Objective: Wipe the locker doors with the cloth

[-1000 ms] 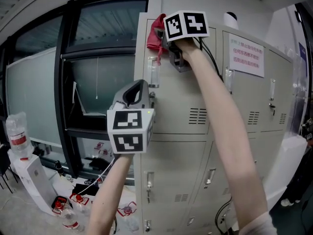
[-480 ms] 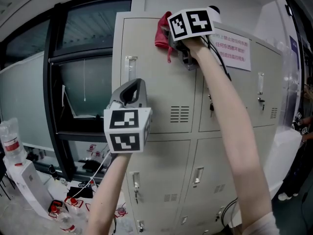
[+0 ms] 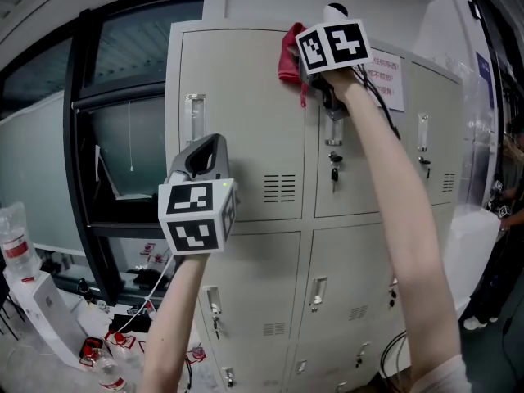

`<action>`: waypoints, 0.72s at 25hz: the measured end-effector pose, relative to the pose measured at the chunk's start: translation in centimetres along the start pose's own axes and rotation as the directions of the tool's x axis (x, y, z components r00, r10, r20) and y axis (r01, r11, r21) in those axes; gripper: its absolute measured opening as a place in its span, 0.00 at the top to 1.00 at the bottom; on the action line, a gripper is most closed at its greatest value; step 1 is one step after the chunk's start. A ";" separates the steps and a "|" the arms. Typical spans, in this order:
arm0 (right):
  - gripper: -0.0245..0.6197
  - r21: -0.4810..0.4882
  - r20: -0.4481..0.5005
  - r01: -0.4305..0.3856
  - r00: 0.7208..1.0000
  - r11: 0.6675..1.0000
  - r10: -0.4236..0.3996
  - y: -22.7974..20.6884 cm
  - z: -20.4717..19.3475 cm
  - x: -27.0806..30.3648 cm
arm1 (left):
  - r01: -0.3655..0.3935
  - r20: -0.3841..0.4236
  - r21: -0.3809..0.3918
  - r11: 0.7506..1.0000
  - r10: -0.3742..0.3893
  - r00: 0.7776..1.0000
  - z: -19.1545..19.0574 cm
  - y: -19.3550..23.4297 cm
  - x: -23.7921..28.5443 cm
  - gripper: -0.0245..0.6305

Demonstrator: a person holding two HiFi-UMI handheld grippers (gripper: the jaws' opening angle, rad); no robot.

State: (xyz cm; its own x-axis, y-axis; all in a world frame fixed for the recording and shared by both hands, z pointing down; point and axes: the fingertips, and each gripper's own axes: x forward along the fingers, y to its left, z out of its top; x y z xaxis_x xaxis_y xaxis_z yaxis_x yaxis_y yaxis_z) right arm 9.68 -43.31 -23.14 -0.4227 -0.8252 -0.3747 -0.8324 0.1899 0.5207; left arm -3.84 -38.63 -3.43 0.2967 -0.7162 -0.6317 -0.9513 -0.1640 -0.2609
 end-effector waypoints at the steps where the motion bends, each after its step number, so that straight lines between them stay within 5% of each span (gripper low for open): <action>1: 0.92 -0.005 -0.004 0.009 1.000 1.000 -0.009 -0.3 -0.1 -0.2 | -0.002 0.002 0.005 1.000 0.002 1.000 0.2 0.0 0.0 0.94; 13: 0.92 -0.007 -0.020 0.086 0.996 0.996 -0.087 -2.3 -0.4 -1.0 | -0.027 -0.006 0.039 0.999 0.027 1.000 1.0 1.7 -1.0 0.94; 18: 0.92 0.014 0.069 -0.018 0.997 1.000 0.017 2.4 2.3 -1.2 | -0.032 0.002 0.043 0.999 0.032 0.999 1.5 2.7 -1.9 0.94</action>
State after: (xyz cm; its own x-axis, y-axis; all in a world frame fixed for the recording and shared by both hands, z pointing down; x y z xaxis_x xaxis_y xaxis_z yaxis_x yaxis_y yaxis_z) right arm 7.39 -40.66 -23.24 -0.4607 -0.7829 -0.4181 -0.8296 0.2123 0.5165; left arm -6.82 -36.71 -4.01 0.2658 -0.7201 -0.6410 -0.9560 -0.1114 -0.2712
